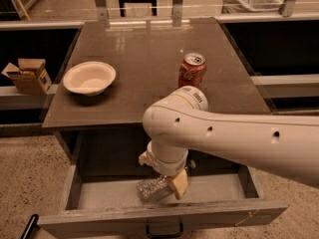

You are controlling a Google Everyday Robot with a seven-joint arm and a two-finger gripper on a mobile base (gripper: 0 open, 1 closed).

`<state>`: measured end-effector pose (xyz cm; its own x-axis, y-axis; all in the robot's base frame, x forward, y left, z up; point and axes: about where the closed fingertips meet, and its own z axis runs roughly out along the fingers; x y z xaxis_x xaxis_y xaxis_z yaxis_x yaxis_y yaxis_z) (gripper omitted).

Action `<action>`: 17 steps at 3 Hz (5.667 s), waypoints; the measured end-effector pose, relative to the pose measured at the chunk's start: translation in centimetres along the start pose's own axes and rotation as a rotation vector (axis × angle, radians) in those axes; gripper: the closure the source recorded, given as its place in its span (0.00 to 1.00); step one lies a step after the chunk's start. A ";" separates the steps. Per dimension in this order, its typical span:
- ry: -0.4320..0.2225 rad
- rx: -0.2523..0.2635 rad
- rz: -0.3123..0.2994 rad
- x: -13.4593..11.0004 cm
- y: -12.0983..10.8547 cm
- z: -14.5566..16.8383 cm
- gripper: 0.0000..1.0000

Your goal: Pick water bottle from top drawer and place on counter

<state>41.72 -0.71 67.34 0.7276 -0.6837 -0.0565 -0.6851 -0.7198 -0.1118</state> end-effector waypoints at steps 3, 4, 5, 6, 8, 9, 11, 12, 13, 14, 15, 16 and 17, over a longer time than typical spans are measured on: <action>0.029 -0.066 0.035 1.5 -0.2 3.3 0.30; 0.017 -0.092 0.077 1.6 0.0 5.6 0.33; 0.010 -0.104 0.100 1.7 0.1 6.6 0.34; -0.015 -0.116 0.145 1.9 0.5 7.3 0.44; -0.185 -0.034 0.321 5.6 1.8 3.7 0.83; -0.204 0.063 0.377 8.5 2.6 -2.5 1.00; -0.125 0.151 0.343 10.2 2.6 -5.4 1.00; -0.008 0.246 0.358 12.5 4.0 -10.0 1.00; 0.071 0.303 0.364 14.4 5.7 -14.7 1.00; 0.134 0.337 0.327 15.7 5.9 -18.9 1.00; 0.288 0.361 0.203 16.0 3.6 -23.3 1.00; 0.288 0.361 0.203 16.0 3.6 -23.3 1.00; 0.292 0.365 0.175 16.5 3.4 -23.2 1.00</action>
Offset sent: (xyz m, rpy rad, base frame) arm 0.0132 -0.0048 -0.0309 -0.0701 0.0295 -0.0172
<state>50.55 -17.18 89.01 0.5265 -0.8332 0.1689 -0.7009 -0.5378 -0.4686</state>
